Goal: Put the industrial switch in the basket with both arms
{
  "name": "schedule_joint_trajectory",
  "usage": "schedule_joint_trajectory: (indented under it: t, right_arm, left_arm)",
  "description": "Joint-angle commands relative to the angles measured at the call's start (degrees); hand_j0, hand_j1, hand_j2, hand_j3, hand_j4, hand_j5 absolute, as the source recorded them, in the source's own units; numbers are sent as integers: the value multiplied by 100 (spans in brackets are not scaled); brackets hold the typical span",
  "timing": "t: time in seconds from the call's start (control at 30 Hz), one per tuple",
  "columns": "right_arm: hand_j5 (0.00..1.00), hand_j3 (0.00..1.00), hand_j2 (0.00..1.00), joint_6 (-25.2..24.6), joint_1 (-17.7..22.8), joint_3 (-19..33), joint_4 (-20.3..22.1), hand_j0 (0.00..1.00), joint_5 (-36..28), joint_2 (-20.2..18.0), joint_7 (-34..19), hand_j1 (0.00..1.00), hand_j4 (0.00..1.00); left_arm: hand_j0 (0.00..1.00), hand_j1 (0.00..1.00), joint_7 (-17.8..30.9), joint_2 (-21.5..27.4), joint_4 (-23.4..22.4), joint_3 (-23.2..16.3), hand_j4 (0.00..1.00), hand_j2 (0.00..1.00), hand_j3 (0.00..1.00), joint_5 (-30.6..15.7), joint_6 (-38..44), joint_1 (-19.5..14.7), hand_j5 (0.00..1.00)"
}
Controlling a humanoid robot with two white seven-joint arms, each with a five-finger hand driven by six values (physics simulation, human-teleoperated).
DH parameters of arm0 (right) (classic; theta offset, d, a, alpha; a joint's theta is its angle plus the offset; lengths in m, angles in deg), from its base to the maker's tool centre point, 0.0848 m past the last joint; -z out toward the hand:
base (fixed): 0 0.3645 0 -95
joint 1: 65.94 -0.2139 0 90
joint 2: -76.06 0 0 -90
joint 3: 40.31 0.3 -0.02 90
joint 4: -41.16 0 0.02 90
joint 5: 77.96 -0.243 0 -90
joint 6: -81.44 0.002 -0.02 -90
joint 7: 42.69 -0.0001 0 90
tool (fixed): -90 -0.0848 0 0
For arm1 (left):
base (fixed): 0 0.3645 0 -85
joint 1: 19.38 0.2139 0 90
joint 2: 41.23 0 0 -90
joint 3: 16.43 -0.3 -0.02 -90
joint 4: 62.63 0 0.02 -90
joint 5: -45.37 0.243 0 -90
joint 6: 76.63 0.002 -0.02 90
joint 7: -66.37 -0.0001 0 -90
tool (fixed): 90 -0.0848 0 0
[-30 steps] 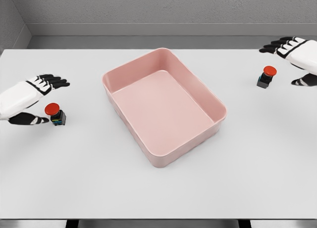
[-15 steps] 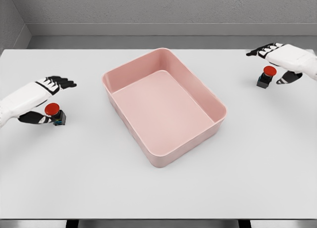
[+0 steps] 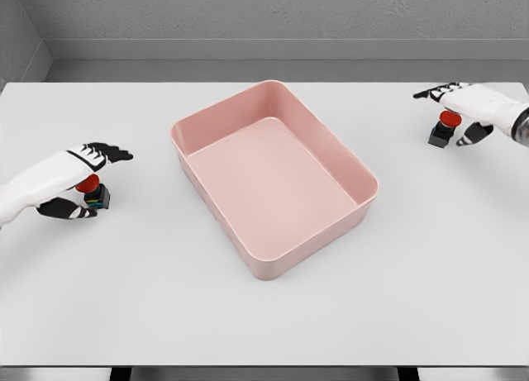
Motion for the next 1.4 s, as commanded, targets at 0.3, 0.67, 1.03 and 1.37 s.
schedule_joint_trajectory:
  t: [0.3, 0.67, 1.03, 1.37]
  right_arm:
    - [100, 100, 100, -8, -246, 20, -721, 100, 90, 352, -6, 100, 100]
    - [94, 94, 94, 9, -325, 3, -985, 94, 257, 510, 3, 94, 94]
    - [76, 76, 76, 220, -316, 3, -950, 76, 284, 501, -138, 76, 76]
    - [63, 63, 63, 220, -308, 3, -950, 63, 319, 501, -147, 63, 63]
  left_arm:
    - [87, 87, 75, 8, -296, -28, 87, 87, 87, -43, 4, -97, 87]
    - [67, 67, 321, -1, -305, -81, 67, 67, 67, -52, 4, -141, 67]
    - [46, 46, 505, 8, -279, -107, 46, 46, 46, -131, 4, -158, 46]
    - [46, 46, 505, 140, -147, -99, 46, 46, 46, -350, 4, -237, 46]
